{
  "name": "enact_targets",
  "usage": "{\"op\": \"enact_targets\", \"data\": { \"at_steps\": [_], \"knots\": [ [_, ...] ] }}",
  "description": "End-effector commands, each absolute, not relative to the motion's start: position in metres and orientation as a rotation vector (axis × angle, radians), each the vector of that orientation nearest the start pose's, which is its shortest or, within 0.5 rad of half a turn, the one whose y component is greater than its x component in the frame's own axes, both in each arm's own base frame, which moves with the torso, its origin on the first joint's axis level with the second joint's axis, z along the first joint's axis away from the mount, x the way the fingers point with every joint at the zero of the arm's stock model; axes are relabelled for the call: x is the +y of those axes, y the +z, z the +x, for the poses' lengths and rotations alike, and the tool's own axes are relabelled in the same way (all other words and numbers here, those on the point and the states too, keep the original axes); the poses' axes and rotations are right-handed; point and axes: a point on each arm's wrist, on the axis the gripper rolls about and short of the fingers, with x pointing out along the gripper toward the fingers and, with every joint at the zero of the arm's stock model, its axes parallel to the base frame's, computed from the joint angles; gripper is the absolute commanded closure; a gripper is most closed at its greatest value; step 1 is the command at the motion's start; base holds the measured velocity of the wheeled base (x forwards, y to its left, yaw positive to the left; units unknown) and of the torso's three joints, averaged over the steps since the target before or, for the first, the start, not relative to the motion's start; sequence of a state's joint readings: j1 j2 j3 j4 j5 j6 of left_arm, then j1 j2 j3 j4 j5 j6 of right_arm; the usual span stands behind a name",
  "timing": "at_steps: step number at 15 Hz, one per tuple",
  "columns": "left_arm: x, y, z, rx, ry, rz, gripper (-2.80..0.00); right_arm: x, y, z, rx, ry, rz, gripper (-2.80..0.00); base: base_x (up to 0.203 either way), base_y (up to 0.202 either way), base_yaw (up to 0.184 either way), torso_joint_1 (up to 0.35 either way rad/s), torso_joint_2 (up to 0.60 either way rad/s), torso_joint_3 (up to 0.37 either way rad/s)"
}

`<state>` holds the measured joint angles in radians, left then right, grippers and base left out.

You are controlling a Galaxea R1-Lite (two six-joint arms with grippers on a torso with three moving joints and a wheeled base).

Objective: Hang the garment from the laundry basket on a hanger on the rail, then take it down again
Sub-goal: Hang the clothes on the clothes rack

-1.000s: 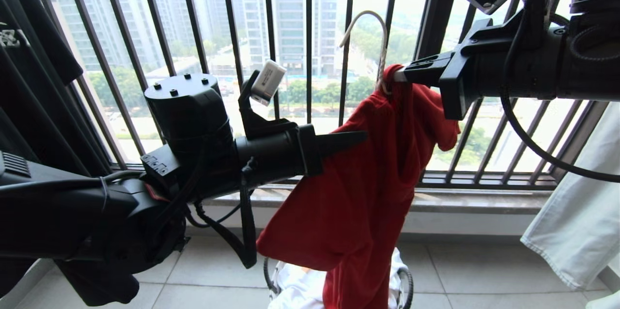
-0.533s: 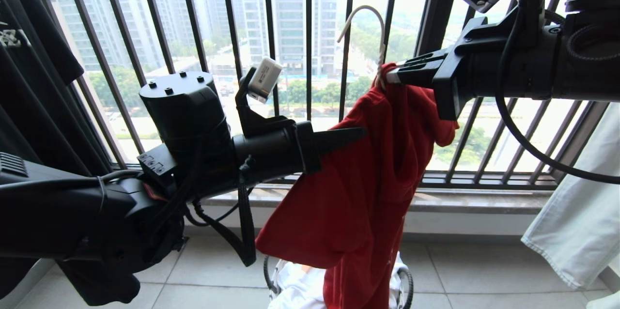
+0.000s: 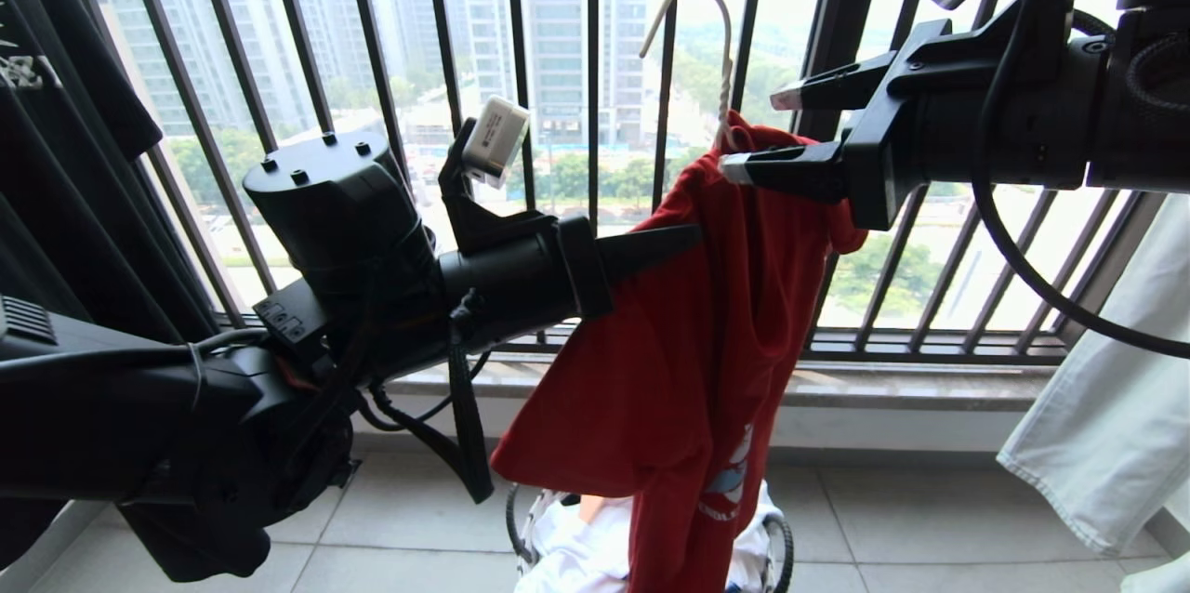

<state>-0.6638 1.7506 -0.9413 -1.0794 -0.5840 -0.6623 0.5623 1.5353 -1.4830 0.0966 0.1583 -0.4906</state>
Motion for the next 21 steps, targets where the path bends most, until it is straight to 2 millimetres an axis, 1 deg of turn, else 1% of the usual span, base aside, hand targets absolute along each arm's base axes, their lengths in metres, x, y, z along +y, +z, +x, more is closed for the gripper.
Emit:
{"op": "enact_targets", "data": {
  "at_steps": [1, 4, 6, 8, 11, 12, 13, 15, 16, 19, 21],
  "knots": [
    [-0.209, 0.248, 0.247, 0.127, -1.288, -0.583, 0.0, 0.143, 0.356, 0.217, -0.052, 0.745, -0.498, -2.8, 0.0, 0.0, 0.0, 0.0, 0.0, 0.0],
    [-0.208, 0.251, 0.247, 0.109, -1.269, -0.59, 0.0, 0.139, 0.355, 0.208, -0.048, 0.741, -0.499, -2.8, 0.0, 0.0, 0.0, 0.0, 0.0, 0.0],
    [-0.206, 0.254, 0.249, 0.095, -1.264, -0.588, 0.0, 0.135, 0.355, 0.197, -0.055, 0.747, -0.5, -2.8, 0.0, 0.0, 0.0, 0.0, 0.0, 0.0],
    [-0.2, 0.258, 0.251, 0.077, -1.25, -0.592, 0.0, 0.13, 0.357, 0.187, -0.069, 0.735, -0.506, -2.8, 0.0, 0.0, 0.0, 0.0, 0.0, 0.0],
    [-0.197, 0.266, 0.246, 0.082, -1.258, -0.628, 0.0, 0.127, 0.351, 0.182, -0.056, 0.731, -0.528, -2.8, 0.0, 0.0, 0.0, 0.0, 0.0, 0.0],
    [-0.195, 0.269, 0.244, 0.082, -1.262, -0.646, 0.0, 0.126, 0.35, 0.181, -0.052, 0.729, -0.53, -2.23, 0.0, 0.0, 0.0, 0.0, 0.0, 0.0],
    [-0.194, 0.271, 0.243, 0.078, -1.263, -0.649, 0.0, 0.125, 0.349, 0.18, -0.051, 0.728, -0.529, 0.0, 0.0, 0.0, 0.0, 0.0, 0.0, 0.0],
    [-0.193, 0.272, 0.24, 0.082, -1.264, -0.652, 0.0, 0.124, 0.345, 0.18, -0.028, 0.708, -0.534, 0.0, 0.0, 0.0, 0.0, 0.0, 0.0, 0.0],
    [-0.191, 0.271, 0.239, 0.092, -1.264, -0.658, 0.0, 0.122, 0.339, 0.178, -0.005, 0.685, -0.541, 0.0, 0.0, 0.0, 0.0, 0.0, 0.0, 0.0],
    [-0.187, 0.271, 0.231, 0.109, -1.271, -0.67, 0.0, 0.112, 0.324, 0.166, 0.04, 0.662, -0.55, 0.0, 0.0, 0.0, 0.0, 0.0, 0.0, 0.0],
    [-0.186, 0.271, 0.229, 0.119, -1.277, -0.674, 0.0, 0.106, 0.324, 0.16, 0.06, 0.647, -0.509, 0.0, 0.0, 0.0, 0.0, 0.0, 0.0, 0.0]
  ]
}}
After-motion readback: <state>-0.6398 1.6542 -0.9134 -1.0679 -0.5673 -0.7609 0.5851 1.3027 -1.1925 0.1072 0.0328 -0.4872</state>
